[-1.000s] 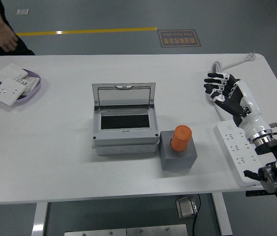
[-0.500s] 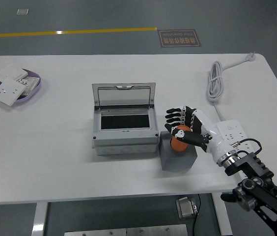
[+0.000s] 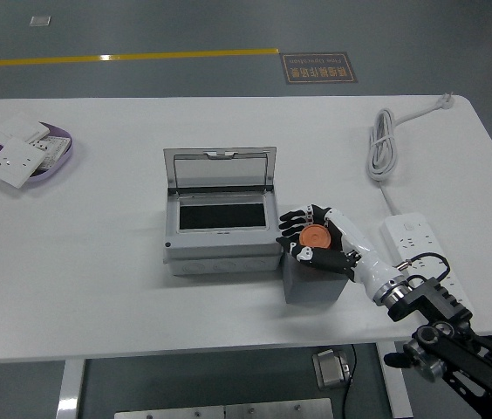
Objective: Pick up the cylinder from the cube,place it in the box,flap close box
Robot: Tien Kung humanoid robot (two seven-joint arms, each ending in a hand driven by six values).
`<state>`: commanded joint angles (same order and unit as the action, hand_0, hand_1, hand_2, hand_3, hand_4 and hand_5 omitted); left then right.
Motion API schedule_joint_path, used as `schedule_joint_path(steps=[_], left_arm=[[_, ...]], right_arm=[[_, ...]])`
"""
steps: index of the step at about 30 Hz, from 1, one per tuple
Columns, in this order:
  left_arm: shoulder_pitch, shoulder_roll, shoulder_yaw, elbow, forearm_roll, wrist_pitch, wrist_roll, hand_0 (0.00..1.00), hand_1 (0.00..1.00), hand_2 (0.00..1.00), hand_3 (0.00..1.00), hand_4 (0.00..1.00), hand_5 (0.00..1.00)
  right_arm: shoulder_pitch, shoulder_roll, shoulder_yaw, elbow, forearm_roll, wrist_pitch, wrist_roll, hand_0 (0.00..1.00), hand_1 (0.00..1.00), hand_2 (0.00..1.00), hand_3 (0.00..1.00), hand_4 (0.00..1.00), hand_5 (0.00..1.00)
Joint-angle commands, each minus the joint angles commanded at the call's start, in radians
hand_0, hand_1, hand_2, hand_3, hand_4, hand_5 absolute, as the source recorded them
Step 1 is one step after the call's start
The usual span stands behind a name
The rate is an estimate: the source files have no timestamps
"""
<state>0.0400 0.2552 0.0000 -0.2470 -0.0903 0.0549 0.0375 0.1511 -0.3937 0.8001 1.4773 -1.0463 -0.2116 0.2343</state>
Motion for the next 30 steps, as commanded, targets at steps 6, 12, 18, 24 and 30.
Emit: schedule_joint_path(steps=[6, 12, 18, 24, 30], left_arm=[[-0.001, 0.0, 0.0, -0.001, 0.002, 0.0, -0.001, 0.567, 0.614, 0.575, 0.597, 0.707, 0.207], [-0.001, 0.0, 0.0, -0.001, 0.001, 0.0, -0.002, 0.567, 0.614, 0.575, 0.598, 0.707, 0.206], [-0.002, 0.001, 0.0, -0.001, -0.001, 0.001, -0.003, 0.567, 0.614, 0.575, 0.598, 0.707, 0.206], [-0.003, 0.002, -0.001, -0.002, -0.002, 0.001, -0.004, 0.567, 0.614, 0.575, 0.598, 0.707, 0.205], [-0.003, 0.002, -0.017, -0.002, 0.01, 0.001, -0.004, 0.567, 0.614, 0.574, 0.598, 0.706, 0.203]], right_arm=[[-0.001, 0.001, 0.005, -0.017, -0.005, -0.002, -0.001, 0.592, 0.575, 0.533, 0.554, 0.705, 0.13], [0.003, -0.001, -0.007, -0.022, -0.001, -0.014, 0.002, 0.594, 0.57, 0.528, 0.555, 0.704, 0.136], [0.009, -0.003, -0.018, -0.021, 0.013, -0.035, 0.007, 0.592, 0.565, 0.514, 0.55, 0.701, 0.143], [0.013, -0.004, -0.03, -0.015, 0.018, -0.051, 0.005, 0.622, 0.547, 0.458, 0.482, 0.127, 0.002], [0.017, -0.003, -0.04, -0.016, 0.021, -0.061, 0.007, 0.502, 0.47, 0.411, 0.372, 0.002, 0.002]])
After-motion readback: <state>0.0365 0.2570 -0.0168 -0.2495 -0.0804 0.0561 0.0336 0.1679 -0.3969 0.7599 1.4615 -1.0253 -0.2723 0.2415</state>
